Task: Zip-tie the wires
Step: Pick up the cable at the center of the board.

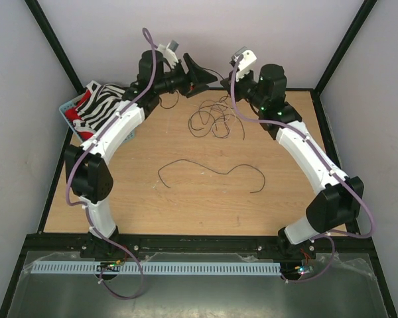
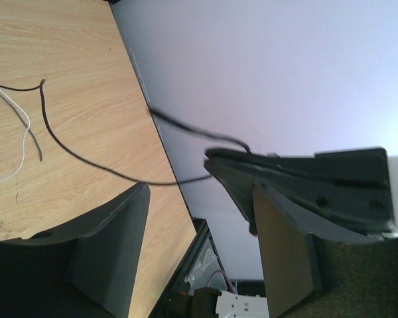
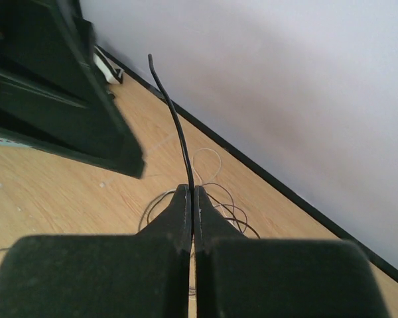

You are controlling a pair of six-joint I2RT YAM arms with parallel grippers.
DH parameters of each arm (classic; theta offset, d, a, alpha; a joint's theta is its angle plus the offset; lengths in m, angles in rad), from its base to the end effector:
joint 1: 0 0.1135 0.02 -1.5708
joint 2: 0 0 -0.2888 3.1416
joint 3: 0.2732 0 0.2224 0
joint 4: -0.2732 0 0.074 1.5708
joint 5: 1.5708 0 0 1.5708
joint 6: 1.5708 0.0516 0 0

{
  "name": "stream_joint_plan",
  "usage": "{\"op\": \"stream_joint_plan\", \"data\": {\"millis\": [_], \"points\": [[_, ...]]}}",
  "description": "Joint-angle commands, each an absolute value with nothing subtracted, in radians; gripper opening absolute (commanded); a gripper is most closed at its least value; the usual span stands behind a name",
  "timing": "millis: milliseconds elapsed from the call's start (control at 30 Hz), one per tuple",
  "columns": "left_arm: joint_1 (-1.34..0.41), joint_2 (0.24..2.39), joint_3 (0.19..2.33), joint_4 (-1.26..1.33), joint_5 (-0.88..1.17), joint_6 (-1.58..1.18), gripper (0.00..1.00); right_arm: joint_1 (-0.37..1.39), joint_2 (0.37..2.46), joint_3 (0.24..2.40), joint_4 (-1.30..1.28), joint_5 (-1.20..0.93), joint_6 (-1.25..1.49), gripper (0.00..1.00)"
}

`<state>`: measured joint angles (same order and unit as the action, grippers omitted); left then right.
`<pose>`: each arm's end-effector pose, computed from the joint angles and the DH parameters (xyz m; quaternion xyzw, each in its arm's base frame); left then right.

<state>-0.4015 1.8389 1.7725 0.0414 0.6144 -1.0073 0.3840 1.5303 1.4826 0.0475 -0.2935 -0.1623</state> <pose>0.3844 -0.1955 0.4347 -0.0020 0.7143 -0.5959 0.3669 0.3175 0.1444 0.4518 -0.2883 0.6458 0.1801 0.6837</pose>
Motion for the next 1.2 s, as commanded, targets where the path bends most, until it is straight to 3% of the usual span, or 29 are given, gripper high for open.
{"op": "stream_joint_plan", "data": {"millis": [0,300,433,500,633,700,767,800,867,1067,1167], "points": [[-0.434,1.873,1.854,0.087,0.537,-1.019,0.65,0.385,1.482,1.439,0.128,-0.380,-0.114,0.00],[-0.482,1.920,1.908,0.095,0.510,-1.016,0.61,0.393,1.451,1.369,0.129,-0.346,-0.135,0.00],[-0.486,1.918,1.902,0.095,0.504,-1.012,0.53,0.392,1.436,1.346,0.152,-0.360,-0.116,0.00],[-0.490,1.922,1.900,0.095,0.505,-1.014,0.45,0.393,1.432,1.334,0.171,-0.360,-0.106,0.00],[-0.494,1.930,1.903,0.096,0.508,-1.010,0.05,0.392,1.436,1.330,0.160,-0.330,-0.107,0.02],[-0.491,1.931,1.917,0.094,0.516,-0.986,0.00,0.392,1.435,1.327,0.150,-0.296,-0.105,0.14],[-0.482,1.933,1.953,0.069,0.535,-0.951,0.00,0.391,1.417,1.300,0.159,-0.262,-0.101,0.33],[-0.474,1.933,1.977,0.048,0.544,-0.934,0.00,0.390,1.404,1.278,0.176,-0.251,-0.103,0.48],[-0.453,1.927,2.010,0.006,0.555,-0.913,0.00,0.386,1.384,1.236,0.202,-0.226,-0.112,0.63],[-0.389,1.874,2.021,-0.058,0.572,-0.893,0.00,0.369,1.407,1.134,0.238,-0.157,-0.101,0.88],[-0.381,1.847,2.011,-0.074,0.576,-0.880,0.00,0.344,1.468,1.091,0.298,-0.126,-0.050,0.92]]}}
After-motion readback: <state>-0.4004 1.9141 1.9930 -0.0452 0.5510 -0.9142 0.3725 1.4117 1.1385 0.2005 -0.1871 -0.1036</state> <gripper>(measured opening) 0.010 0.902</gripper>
